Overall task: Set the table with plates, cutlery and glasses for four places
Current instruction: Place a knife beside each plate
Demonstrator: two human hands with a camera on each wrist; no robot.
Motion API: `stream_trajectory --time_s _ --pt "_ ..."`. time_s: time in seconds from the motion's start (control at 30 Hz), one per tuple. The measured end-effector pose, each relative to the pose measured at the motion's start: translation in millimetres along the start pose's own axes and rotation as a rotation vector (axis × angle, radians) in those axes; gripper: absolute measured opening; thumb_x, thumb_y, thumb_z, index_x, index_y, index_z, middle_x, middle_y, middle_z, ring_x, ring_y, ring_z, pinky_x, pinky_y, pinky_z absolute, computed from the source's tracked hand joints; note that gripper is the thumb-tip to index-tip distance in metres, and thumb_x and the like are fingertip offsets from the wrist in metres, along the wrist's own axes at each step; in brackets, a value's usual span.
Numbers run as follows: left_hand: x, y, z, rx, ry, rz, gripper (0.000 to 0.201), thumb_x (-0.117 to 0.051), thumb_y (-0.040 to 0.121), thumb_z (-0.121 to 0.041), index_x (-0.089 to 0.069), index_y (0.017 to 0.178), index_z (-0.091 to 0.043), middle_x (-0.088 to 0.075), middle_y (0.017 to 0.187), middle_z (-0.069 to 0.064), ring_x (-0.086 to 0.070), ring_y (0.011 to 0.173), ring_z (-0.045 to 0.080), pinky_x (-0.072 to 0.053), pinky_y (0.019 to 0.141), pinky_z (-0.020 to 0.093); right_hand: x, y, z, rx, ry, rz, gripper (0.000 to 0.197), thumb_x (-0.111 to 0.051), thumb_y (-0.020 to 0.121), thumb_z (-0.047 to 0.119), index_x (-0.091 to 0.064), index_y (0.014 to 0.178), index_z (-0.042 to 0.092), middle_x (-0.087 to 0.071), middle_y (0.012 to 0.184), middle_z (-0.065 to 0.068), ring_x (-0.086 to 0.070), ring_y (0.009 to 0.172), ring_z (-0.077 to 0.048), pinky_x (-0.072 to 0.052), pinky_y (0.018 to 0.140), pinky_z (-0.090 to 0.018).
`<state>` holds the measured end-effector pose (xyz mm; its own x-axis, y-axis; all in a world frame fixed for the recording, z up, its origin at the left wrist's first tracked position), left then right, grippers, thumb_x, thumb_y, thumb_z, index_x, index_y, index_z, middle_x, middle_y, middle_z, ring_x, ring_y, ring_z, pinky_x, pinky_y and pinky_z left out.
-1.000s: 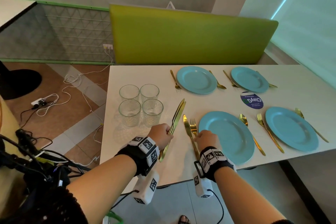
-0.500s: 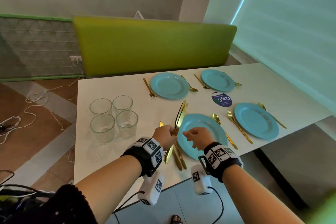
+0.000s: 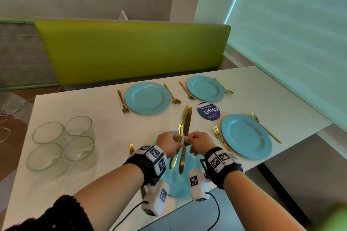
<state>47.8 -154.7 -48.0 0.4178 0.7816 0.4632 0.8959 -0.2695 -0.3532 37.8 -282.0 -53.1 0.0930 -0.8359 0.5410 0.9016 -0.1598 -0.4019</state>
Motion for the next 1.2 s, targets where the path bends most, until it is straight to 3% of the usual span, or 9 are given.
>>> stream_trajectory --time_s 0.13,0.23,0.33,0.4,0.47,0.57,0.7,0.9,1.2 --pt "-11 26 -5 0.070 -0.010 -0.057 0.008 -0.064 0.085 -0.013 -0.061 0.092 -0.010 -0.068 0.092 0.011 -0.062 0.079 0.021 -0.052 0.080 0.029 42 24 -38 -0.091 -0.135 -0.072 0.028 -0.060 0.090 0.021 -0.055 0.062 0.021 -0.063 0.070 -0.001 -0.052 0.051 -0.015 -0.046 0.053 -0.026" --pt "-12 42 -4 0.104 0.049 -0.089 0.019 -0.063 0.086 -0.017 -0.063 0.102 -0.008 -0.067 0.103 0.009 -0.056 0.085 0.017 -0.043 0.078 0.023 70 39 -69 -0.172 -0.306 -0.110 0.034 -0.062 0.087 0.024 -0.050 0.056 0.024 -0.061 0.073 -0.003 -0.055 0.069 -0.022 -0.046 0.068 -0.030" --pt "-13 54 -4 0.130 0.082 -0.107 0.018 -0.063 0.087 -0.020 -0.062 0.101 -0.010 -0.062 0.096 0.005 -0.053 0.086 0.017 -0.041 0.076 0.023 85 51 -90 -0.206 -0.463 -0.087 0.035 -0.061 0.088 0.025 -0.047 0.056 0.024 -0.057 0.071 0.002 -0.054 0.079 -0.020 -0.046 0.075 -0.028" --pt "-14 61 -3 0.150 0.084 -0.125 0.014 -0.063 0.087 -0.021 -0.060 0.097 -0.012 -0.059 0.094 0.002 -0.053 0.086 0.017 -0.041 0.075 0.023 89 59 -98 -0.217 -0.558 -0.051 0.026 -0.060 0.089 0.025 -0.056 0.064 0.020 -0.064 0.088 -0.003 -0.059 0.089 -0.020 -0.048 0.083 -0.029" --pt "-14 66 -2 0.164 0.086 -0.149 0.012 -0.063 0.086 -0.022 -0.057 0.093 -0.014 -0.059 0.093 0.002 -0.053 0.086 0.018 -0.040 0.075 0.023 90 66 -102 -0.226 -0.625 -0.031 0.017 -0.058 0.090 0.027 -0.069 0.087 0.014 -0.069 0.106 -0.006 -0.062 0.102 -0.022 -0.048 0.087 -0.028" --pt "-15 72 -1 0.177 0.096 -0.175 0.012 -0.064 0.086 -0.023 -0.056 0.091 -0.014 -0.058 0.092 0.001 -0.052 0.086 0.017 -0.039 0.075 0.023 89 76 -107 -0.230 -0.676 -0.029 0.027 -0.056 0.091 0.027 -0.069 0.107 0.010 -0.067 0.113 -0.007 -0.062 0.108 -0.023 -0.050 0.093 -0.029" --pt "-17 79 0 0.194 0.100 -0.200 0.019 -0.064 0.086 -0.024 -0.062 0.099 -0.010 -0.060 0.093 0.001 -0.053 0.086 0.016 -0.040 0.076 0.022 85 86 -114 -0.241 -0.672 -0.043 0.022 -0.053 0.090 0.021 -0.069 0.098 0.008 -0.068 0.103 -0.007 -0.064 0.098 -0.024 -0.053 0.091 -0.034" --pt "-24 87 -4 0.206 0.098 -0.201 0.026 -0.064 0.087 -0.022 -0.062 0.108 -0.008 -0.066 0.111 0.008 -0.058 0.095 0.021 -0.040 0.079 0.022 90 91 -119 -0.264 -0.637 -0.123 0.023 -0.055 0.088 0.025 -0.070 0.102 0.014 -0.068 0.102 -0.007 -0.065 0.097 -0.025 -0.054 0.085 -0.033" --pt "-34 93 -18 0.192 0.078 -0.181 0.030 -0.063 0.087 -0.022 -0.060 0.113 -0.007 -0.064 0.115 0.009 -0.059 0.107 0.023 -0.043 0.085 0.025 94 91 -124 -0.237 -0.682 -0.174 0.023 -0.052 0.091 0.026 -0.068 0.107 0.020 -0.067 0.107 -0.005 -0.065 0.100 -0.023 -0.054 0.086 -0.033"
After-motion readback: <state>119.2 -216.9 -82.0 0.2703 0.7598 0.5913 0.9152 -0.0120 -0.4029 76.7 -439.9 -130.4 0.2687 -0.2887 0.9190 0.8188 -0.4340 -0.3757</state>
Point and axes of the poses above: each hand's wrist, its own y-axis towards the middle knuckle, its own x-axis out of the back of the hand, z = x × y, the point moved 7 cm from there along y, towards the middle knuckle
